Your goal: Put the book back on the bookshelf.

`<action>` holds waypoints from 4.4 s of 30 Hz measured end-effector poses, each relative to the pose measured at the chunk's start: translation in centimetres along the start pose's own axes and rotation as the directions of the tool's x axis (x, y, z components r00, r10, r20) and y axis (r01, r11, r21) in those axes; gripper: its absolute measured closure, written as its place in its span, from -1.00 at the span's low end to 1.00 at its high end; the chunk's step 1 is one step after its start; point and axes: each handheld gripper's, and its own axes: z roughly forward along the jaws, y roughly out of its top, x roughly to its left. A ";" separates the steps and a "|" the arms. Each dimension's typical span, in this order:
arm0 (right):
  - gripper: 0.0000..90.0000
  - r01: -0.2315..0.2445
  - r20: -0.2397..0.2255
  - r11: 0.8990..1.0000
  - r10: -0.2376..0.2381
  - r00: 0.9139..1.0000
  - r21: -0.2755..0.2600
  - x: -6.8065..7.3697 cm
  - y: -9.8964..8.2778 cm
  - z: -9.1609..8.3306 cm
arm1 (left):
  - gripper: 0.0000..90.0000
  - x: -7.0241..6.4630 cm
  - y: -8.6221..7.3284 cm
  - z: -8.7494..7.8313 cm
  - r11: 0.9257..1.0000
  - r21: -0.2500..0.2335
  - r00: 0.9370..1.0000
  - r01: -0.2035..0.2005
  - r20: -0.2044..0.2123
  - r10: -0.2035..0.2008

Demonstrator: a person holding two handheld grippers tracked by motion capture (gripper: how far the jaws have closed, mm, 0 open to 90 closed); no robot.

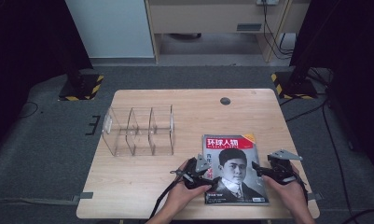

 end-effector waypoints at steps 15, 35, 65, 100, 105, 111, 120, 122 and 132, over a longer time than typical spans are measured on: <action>-0.55 0.019 -0.035 0.999 -0.018 0.999 0.044 1.3 0.0 1.6 | -0.60 0.0 -0.6 0.9 0.999 0.039 1.000 0.018 -0.009 -0.017; -0.62 0.054 -0.057 0.997 -0.051 0.997 0.049 1.9 0.0 2.0 | -0.58 -1.1 -0.1 0.8 0.999 -0.001 0.999 -0.039 -0.001 0.039; -0.04 0.058 -0.153 0.993 -0.074 0.985 -0.106 3.6 1.6 -0.5 | -0.61 -1.4 -0.3 1.3 0.998 0.024 0.998 -0.053 -0.017 0.053; 0.18 0.127 -0.172 0.990 -0.116 0.978 0.056 3.8 0.5 1.4 | -0.61 -1.4 -0.3 1.3 0.998 0.024 0.998 -0.054 -0.017 0.054; 0.17 0.122 -0.173 0.990 -0.109 0.979 0.066 3.8 0.4 1.5 | -0.61 -1.4 -0.3 1.3 0.998 0.024 0.998 -0.053 -0.017 0.054; 0.18 0.125 -0.177 0.990 -0.111 0.978 0.071 3.7 0.4 1.6 | -0.61 -1.4 -0.3 1.3 0.998 0.024 0.998 -0.053 -0.017 0.053; 0.69 0.084 -0.158 0.995 -0.074 0.985 0.057 3.5 0.9 1.2 | -0.61 -1.4 -0.2 1.3 0.998 0.025 0.998 -0.051 -0.021 0.051; 0.76 0.085 -0.161 0.995 -0.075 0.984 0.052 3.5 0.9 1.1 | -0.62 -1.4 -0.2 1.3 0.999 0.025 0.999 -0.049 -0.020 0.049; 0.91 0.080 -0.160 0.996 -0.073 0.985 0.039 3.5 1.1 0.8 | -0.89 -0.6 0.7 1.4 0.999 -0.023 0.999 -0.038 0.004 0.039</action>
